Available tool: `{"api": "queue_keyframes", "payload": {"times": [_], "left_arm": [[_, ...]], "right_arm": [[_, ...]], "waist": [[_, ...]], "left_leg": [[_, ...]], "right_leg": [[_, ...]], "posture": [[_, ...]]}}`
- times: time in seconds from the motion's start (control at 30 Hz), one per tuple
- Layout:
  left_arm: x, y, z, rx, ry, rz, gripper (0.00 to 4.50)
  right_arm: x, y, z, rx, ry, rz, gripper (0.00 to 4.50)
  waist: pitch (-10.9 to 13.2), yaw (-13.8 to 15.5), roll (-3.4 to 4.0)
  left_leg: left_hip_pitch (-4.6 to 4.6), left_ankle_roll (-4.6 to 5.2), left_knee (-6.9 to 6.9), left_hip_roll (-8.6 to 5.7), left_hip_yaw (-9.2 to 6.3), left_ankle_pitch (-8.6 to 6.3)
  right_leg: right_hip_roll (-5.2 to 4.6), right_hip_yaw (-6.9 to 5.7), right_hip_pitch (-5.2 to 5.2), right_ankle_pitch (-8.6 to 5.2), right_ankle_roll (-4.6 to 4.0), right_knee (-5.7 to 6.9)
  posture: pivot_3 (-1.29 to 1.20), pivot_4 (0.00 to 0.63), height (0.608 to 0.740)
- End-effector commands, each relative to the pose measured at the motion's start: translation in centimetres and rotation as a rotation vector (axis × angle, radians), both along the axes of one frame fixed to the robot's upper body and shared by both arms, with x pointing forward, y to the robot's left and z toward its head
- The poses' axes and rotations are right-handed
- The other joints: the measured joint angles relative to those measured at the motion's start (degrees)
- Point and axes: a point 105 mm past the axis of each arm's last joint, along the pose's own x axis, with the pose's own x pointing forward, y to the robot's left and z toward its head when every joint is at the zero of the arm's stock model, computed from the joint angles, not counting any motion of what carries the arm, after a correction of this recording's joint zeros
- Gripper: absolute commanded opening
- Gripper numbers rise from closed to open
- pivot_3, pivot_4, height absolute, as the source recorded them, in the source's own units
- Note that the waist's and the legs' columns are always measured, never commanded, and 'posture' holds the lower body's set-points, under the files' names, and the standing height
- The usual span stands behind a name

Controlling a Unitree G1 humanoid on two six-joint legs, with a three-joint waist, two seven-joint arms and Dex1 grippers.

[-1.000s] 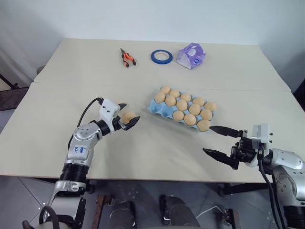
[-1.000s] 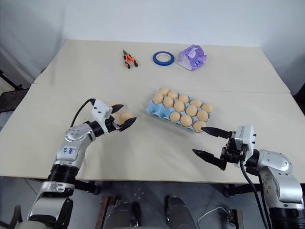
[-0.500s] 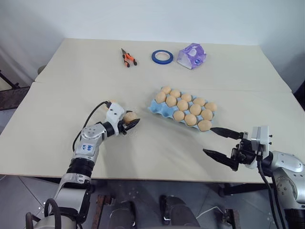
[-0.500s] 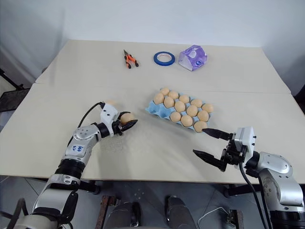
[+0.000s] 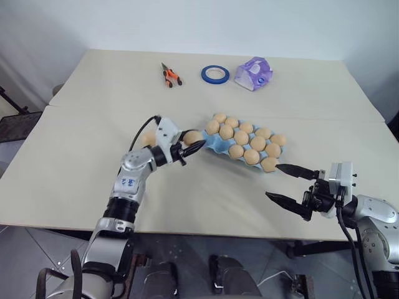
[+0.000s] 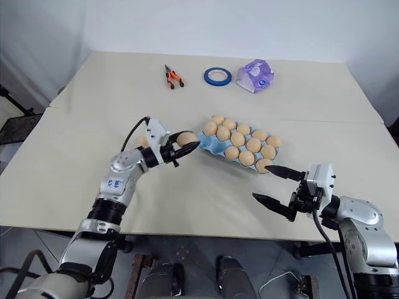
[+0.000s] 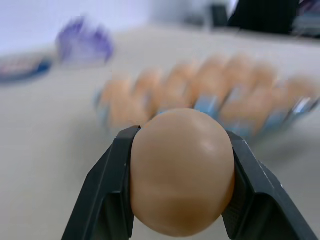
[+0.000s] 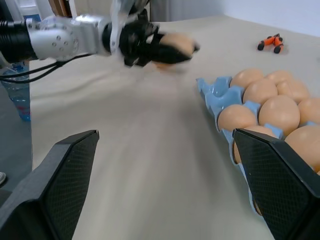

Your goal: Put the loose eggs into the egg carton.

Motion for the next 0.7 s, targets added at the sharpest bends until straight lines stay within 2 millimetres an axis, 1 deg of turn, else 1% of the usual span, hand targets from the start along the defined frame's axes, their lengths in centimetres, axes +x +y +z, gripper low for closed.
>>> {"api": "queue_keyframes", "payload": {"times": [0.03,0.13,0.2,0.33,0.47,0.53,0.57,0.6,0.7], "left_arm": [[-0.2,-2.6,1.1,-0.022,-0.028,-0.072,1.75],[0.3,-4.2,0.9,-0.011,-0.021,-0.094,1.75],[0.7,-4.9,0.9,-0.014,-0.01,-0.105,1.75],[1.6,-5.4,0.4,0.012,0.004,-0.089,1.75],[2.5,-5.4,0.1,0.043,0.005,-0.055,1.75],[2.6,-5.4,0.2,0.039,0.003,-0.062,1.75],[2.6,-5.5,0.2,0.038,0.002,-0.065,2.44],[2.6,-5.5,0.2,0.04,-0.002,-0.068,2.68],[2.6,-5.6,0.1,0.042,-0.005,-0.076,3.66]], "right_arm": [[-0.3,-0.4,1.5,-0.005,-0.065,-0.008,4.5],[-0.3,-0.4,1.6,-0.001,-0.074,-0.018,4.5],[-0.3,-0.4,1.6,-0.002,-0.074,-0.023,4.5],[-0.5,-0.5,1.6,-0.003,-0.078,-0.037,4.5],[-0.8,-0.6,1.5,-0.003,-0.077,-0.051,4.5],[-0.8,-0.6,1.5,-0.003,-0.077,-0.059,4.5],[-0.9,-0.6,1.5,-0.002,-0.077,-0.061,4.5],[-0.9,-0.6,1.5,-0.001,-0.077,-0.064,4.5],[-0.9,-0.7,1.4,-0.002,-0.076,-0.068,4.5]], "waist": [[0.01,-0.01,0.01],[0.01,-0.02,0.0],[0.01,-0.11,0.0],[0.01,-0.07,0.0],[0.01,-0.02,0.0],[0.01,-0.03,0.0],[0.02,-0.03,0.0],[0.02,-0.05,0.0],[0.02,-0.01,0.0]], "left_leg": [[-0.01,0.03,0.0,0.01,0.0,0.02],[-0.01,0.02,0.04,0.02,-0.04,0.04],[0.0,0.02,0.06,0.03,-0.04,0.04],[-0.01,0.0,0.06,0.05,-0.08,0.03],[-0.02,-0.03,0.03,0.07,-0.08,0.01],[-0.04,-0.04,0.03,0.07,-0.08,0.0],[-0.04,-0.04,0.03,0.07,-0.08,0.0],[-0.04,-0.05,0.03,0.08,-0.08,0.0],[-0.03,-0.06,0.03,0.09,-0.07,-0.01]], "right_leg": [[0.02,0.0,0.0,0.0,0.0,0.01],[0.12,0.01,-0.01,0.0,0.01,0.01],[0.17,0.05,-0.01,0.01,0.02,0.01],[0.25,0.08,-0.01,0.01,0.02,0.0],[0.27,0.08,-0.02,0.0,0.03,-0.02],[0.29,0.09,-0.04,0.0,0.03,-0.03],[0.29,0.09,-0.04,0.0,0.04,-0.03],[0.3,0.08,-0.03,0.0,0.04,-0.04],[0.35,0.07,-0.03,0.0,0.03,-0.03]], "posture": [[0.0,0.15,0.74],[0.0,0.15,0.74],[0.0,0.15,0.74],[0.0,0.15,0.74],[0.0,0.15,0.74],[0.0,0.15,0.74],[0.0,0.15,0.74],[0.0,0.15,0.74],[0.0,0.15,0.74]]}}
